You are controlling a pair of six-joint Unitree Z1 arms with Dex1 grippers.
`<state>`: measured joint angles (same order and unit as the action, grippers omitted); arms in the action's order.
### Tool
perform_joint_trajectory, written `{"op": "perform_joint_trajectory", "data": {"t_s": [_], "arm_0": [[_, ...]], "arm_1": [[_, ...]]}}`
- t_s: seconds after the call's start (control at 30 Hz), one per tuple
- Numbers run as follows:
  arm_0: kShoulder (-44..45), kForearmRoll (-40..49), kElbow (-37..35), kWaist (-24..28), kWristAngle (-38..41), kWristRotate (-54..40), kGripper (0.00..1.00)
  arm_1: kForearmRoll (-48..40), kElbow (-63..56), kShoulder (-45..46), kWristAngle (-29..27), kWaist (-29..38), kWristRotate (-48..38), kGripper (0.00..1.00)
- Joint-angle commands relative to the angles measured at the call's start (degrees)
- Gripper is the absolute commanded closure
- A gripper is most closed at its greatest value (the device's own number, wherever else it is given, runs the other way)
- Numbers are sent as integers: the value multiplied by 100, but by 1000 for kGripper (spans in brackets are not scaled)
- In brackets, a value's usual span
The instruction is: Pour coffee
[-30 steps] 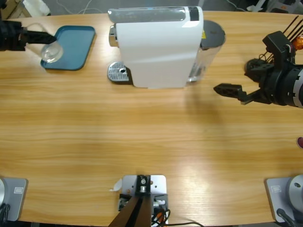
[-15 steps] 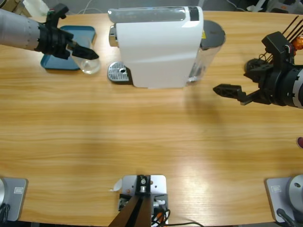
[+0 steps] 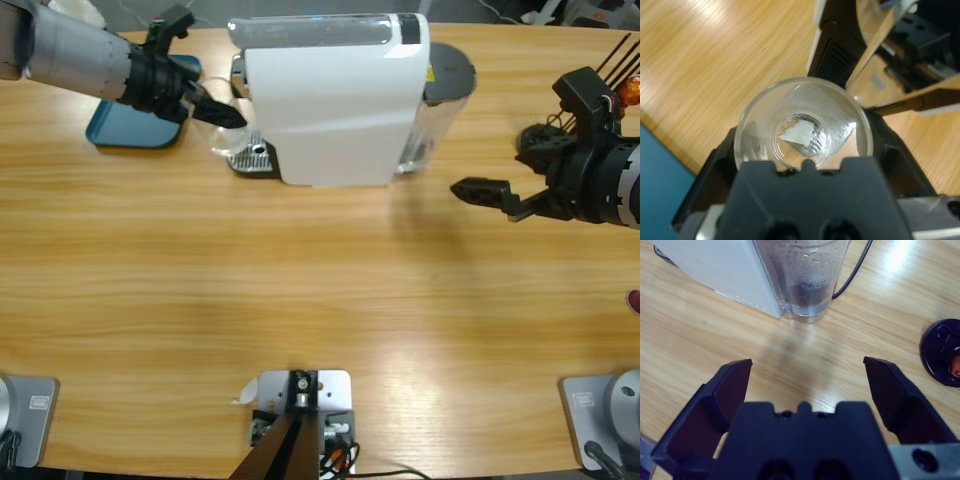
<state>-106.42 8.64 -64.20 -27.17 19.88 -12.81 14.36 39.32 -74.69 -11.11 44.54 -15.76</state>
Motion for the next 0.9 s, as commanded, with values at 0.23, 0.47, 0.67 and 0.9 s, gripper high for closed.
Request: {"op": "perform_joint_trajectory", "data": {"t_s": [0.23,0.47,0.67,0.9], "arm_0": [[-586,59,-189,-136,77,-102,469],[-659,45,-256,-191,156,-160,469],[-660,42,-286,-323,165,-160,460],[-653,61,-239,-324,214,-166,9]], "arm_1": [[-74,-179,-151,73,-60,64,0],[-74,-179,-151,73,-60,64,0],[-83,-179,-158,80,-60,64,0],[-83,-188,-142,77,-60,64,0]]}}
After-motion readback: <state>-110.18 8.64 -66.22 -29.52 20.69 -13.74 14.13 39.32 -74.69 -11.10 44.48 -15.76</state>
